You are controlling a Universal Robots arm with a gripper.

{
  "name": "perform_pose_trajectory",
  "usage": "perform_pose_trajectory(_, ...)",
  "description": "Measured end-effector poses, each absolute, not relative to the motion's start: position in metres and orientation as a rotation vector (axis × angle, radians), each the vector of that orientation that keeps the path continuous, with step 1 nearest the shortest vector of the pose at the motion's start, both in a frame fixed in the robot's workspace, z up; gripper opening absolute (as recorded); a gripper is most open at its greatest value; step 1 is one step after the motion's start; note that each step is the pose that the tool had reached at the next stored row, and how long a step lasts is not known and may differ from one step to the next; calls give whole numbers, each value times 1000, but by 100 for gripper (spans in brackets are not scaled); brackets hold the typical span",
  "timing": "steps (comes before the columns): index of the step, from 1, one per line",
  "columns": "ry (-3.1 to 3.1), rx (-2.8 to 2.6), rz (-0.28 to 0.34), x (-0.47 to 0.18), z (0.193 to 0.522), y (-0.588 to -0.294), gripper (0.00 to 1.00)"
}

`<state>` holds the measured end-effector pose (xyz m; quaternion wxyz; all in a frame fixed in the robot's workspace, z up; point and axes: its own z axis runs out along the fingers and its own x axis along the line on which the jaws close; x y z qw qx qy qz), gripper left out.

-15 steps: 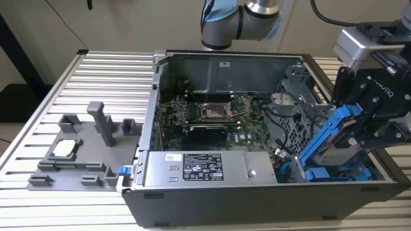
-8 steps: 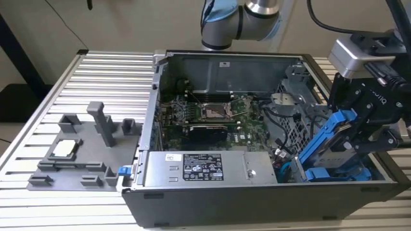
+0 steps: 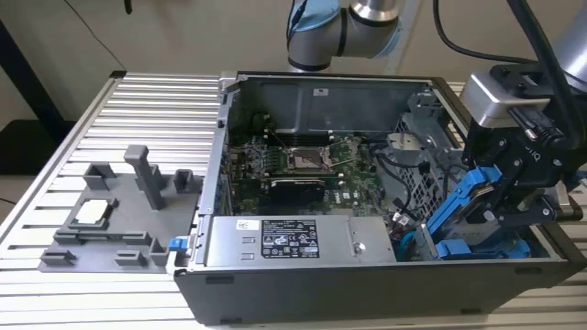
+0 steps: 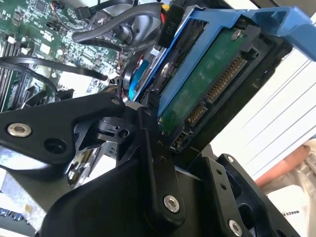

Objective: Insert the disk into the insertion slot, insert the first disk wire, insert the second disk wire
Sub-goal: 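Insert the disk into the insertion slot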

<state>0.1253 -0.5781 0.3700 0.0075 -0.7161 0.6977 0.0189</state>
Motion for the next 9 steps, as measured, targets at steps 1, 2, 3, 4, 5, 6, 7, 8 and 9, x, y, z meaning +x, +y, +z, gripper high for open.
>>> perform_pose_trajectory(1, 2181, -2239, 59, 125, 370, -578, 33)
perform_pose_trajectory(2, 2181, -2239, 59, 125, 370, -578, 33)
perform_pose_trajectory(3, 2181, -2239, 60, 125, 370, -578, 33)
perform_pose_trajectory(4, 2180, -2239, 61, 125, 370, -578, 33)
perform_pose_trajectory(5, 2180, -2239, 61, 125, 370, -578, 33)
perform_pose_trajectory(6, 2179, -2239, 62, 125, 370, -578, 33)
perform_pose_trajectory(7, 2179, -2238, 62, 125, 370, -578, 33)
perform_pose_trajectory(8, 2177, -2238, 64, 125, 370, -578, 33)
perform_pose_trajectory(9, 2178, -2238, 64, 125, 370, -578, 34)
